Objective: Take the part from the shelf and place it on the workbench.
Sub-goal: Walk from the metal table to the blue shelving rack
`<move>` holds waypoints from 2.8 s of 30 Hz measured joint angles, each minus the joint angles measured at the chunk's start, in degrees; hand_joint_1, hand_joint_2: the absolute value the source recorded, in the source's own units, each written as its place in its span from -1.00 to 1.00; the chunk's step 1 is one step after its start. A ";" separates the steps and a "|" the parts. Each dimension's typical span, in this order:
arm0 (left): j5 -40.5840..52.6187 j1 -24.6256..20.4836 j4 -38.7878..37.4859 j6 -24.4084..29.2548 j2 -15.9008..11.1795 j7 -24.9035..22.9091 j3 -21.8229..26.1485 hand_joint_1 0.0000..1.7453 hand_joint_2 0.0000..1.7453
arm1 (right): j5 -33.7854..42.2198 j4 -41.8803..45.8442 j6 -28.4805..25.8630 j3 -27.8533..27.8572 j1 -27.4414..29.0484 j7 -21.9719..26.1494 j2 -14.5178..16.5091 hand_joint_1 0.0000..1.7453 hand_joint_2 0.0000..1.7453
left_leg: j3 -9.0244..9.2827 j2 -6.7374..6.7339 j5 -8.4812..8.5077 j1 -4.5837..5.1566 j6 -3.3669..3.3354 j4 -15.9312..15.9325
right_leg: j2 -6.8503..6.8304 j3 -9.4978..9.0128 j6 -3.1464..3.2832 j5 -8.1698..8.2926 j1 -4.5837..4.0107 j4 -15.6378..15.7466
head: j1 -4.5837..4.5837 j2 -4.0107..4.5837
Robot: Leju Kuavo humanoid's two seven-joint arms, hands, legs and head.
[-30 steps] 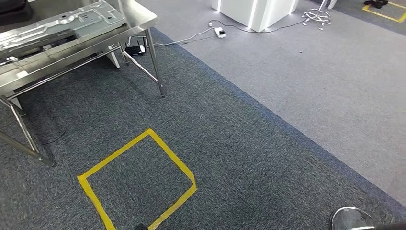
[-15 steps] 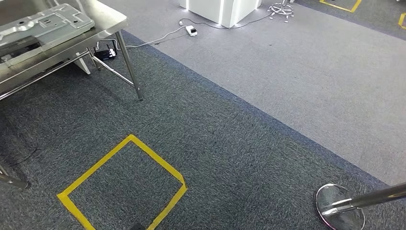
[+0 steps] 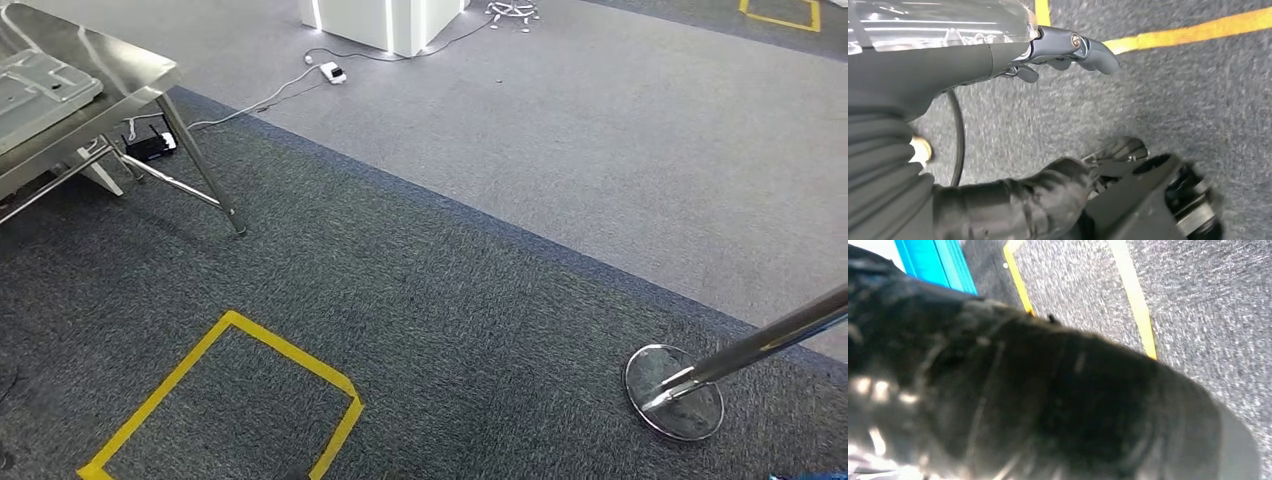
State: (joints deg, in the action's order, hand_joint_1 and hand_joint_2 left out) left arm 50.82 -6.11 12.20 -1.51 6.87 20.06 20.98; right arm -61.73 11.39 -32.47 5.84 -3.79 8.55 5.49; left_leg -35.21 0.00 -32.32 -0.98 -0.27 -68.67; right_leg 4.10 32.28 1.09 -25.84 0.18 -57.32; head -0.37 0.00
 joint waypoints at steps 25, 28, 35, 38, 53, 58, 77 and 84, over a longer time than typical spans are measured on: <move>0.02 -0.21 0.01 0.06 0.18 -0.19 0.00 -1.00 -1.00 | 0.01 -0.01 -0.04 0.01 0.39 0.00 0.02 -1.00 -1.00 | 4.70 -5.67 3.42 0.56 -1.61 10.11 | -6.12 0.86 -1.26 -0.63 -0.25 -1.71 | 0.03 0.00; 0.09 -0.29 0.02 0.14 0.27 -0.20 0.00 -1.00 -1.00 | 0.01 -0.02 -0.07 0.04 0.40 0.00 0.02 -1.00 -1.00 | 2.59 -2.48 -0.31 0.58 -0.34 4.66 | -4.38 -0.67 0.08 0.50 -0.23 1.38 | -0.02 0.00; 0.10 0.28 0.00 0.15 0.14 -0.24 0.00 -1.00 -1.00 | 0.02 -0.02 -0.07 0.04 0.47 0.00 0.06 -1.00 -1.00 | 1.67 1.64 3.40 0.05 -0.16 5.41 | 1.12 -0.41 -0.29 -0.30 -0.11 -0.09 | -0.01 0.00; 0.09 0.08 0.00 0.15 0.10 -0.24 0.00 -1.00 -1.00 | 0.01 -0.02 -0.07 0.04 0.43 0.00 0.06 -1.00 -1.00 | 3.45 3.26 4.41 0.14 -0.80 9.56 | 2.63 0.31 -1.27 -0.76 -0.02 -1.02 | 0.00 0.00; 0.09 0.08 0.00 0.15 0.11 -0.16 0.00 -1.00 -1.00 | 0.02 -0.11 -0.08 0.07 0.45 0.00 0.02 -1.00 -1.00 | 5.79 -5.88 3.22 0.73 -1.72 10.71 | -7.81 1.36 -1.27 0.01 -0.92 -1.11 | 0.17 0.00; 0.05 -0.14 0.02 0.14 0.17 -0.09 0.01 -1.00 -1.00 | 0.04 -0.11 -0.09 0.14 0.60 -0.02 0.01 -1.00 -1.00 | 4.50 -2.46 -0.07 0.39 -0.46 6.35 | -4.72 0.54 0.23 0.73 -0.24 0.29 | 0.15 0.00; 0.16 0.04 0.00 0.08 0.05 -0.14 0.02 -1.00 -1.00 | -0.02 -0.17 0.00 0.49 0.49 0.00 0.04 -1.00 -1.00 | 3.43 -2.14 5.14 0.44 -2.80 10.18 | -3.69 9.08 -2.88 -7.25 0.33 -16.94 | 0.35 0.00; 0.19 -0.16 0.00 0.04 0.08 -0.17 0.02 -1.00 -1.00 | -0.13 -0.17 -0.01 0.53 0.33 0.02 0.03 -1.00 -1.00 | 4.60 -5.80 4.17 0.59 -1.36 10.30 | -7.45 0.95 -1.37 -0.57 -0.57 -1.38 | 0.34 0.00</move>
State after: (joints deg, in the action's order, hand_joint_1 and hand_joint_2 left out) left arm 51.01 -6.27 12.20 -1.47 6.94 19.89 21.00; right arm -61.86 11.21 -32.48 6.37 -3.45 8.56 5.52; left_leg -30.62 -5.80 -28.14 -0.39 -1.63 -58.37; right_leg -3.35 33.23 -0.29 -26.41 -0.38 -58.70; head -0.03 0.00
